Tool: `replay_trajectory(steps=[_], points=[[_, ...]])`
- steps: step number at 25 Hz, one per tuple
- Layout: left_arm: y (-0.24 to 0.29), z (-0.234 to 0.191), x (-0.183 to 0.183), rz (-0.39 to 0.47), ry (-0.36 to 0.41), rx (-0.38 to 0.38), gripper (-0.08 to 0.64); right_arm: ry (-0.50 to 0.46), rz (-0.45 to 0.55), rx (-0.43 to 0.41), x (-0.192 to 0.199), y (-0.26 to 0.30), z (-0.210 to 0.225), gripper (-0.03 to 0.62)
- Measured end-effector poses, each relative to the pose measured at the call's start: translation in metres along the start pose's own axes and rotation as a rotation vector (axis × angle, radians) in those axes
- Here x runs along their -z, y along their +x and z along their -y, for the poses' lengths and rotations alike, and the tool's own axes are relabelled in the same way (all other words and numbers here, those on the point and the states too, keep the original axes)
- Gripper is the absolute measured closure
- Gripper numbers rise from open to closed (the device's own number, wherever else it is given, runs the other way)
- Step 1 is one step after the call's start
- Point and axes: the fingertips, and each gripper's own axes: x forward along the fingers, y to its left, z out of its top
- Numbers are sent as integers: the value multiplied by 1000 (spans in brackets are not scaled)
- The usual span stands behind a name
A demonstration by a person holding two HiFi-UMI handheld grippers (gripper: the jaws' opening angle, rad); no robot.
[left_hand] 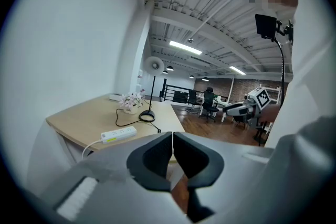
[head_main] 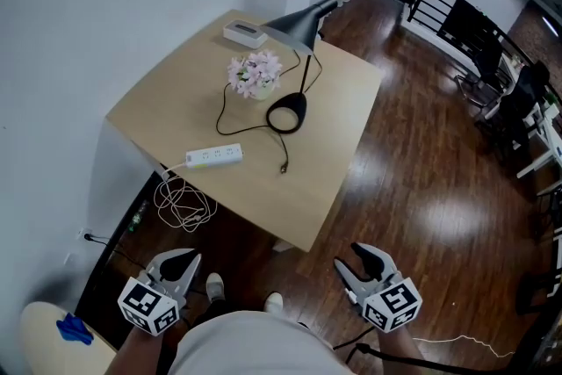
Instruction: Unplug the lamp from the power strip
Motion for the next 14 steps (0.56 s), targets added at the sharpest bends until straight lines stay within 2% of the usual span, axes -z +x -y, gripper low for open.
replay_trajectory(steps=[14], points=[[0, -19, -1, -3, 12, 22, 549, -5, -12, -4, -3, 21, -16, 393]])
